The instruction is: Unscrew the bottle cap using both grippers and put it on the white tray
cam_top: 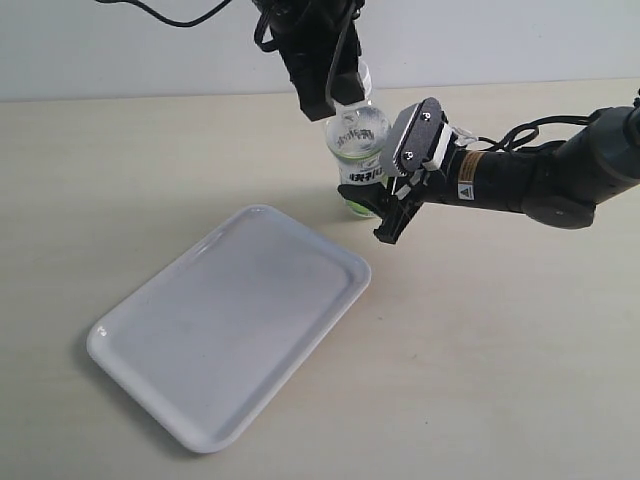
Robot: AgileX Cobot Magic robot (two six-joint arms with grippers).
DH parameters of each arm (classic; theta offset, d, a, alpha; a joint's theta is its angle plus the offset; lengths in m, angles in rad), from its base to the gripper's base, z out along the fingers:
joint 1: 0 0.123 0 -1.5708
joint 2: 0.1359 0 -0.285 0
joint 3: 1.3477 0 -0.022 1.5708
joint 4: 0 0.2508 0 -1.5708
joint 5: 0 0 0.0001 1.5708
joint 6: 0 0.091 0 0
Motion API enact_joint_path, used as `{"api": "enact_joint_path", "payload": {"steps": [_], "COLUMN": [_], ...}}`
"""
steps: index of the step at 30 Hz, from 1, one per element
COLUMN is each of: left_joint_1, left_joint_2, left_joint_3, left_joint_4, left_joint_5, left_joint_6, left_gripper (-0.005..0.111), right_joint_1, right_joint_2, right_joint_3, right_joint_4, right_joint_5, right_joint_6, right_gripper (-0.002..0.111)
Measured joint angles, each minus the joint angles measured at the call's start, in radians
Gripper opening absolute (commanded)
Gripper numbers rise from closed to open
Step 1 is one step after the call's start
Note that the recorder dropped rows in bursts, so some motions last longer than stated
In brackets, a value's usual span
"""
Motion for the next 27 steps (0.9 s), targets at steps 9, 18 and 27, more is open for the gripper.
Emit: {"api": "enact_joint_path", "payload": {"steps": [9,18,27], "left_joint_1": [0.0,0.0,0.0], "left_joint_2": [0.0,0.0,0.0], "left_joint_3": [0.0,-0.002,-0.004], "left_joint_4": [0.002,0.002,0.002], "left_joint_5": [-0.006,-0.01,-0.01], "left_joint_6": [-0.239,-0.499,-0.649], "left_gripper": [0.0,0.0,0.0], "right_joint_1": [0.0,0.0,0.0], "right_joint_2": [0.0,0.0,0.0], "right_joint_3": [0.0,0.0,0.0], "right_joint_4": [0.004,0.008,0.01], "right_joint_5": [0.0,0.0,0.001], "right_joint_6": [0.0,0.0,0.0], "right_gripper": [0.0,0.0,0.0]}}
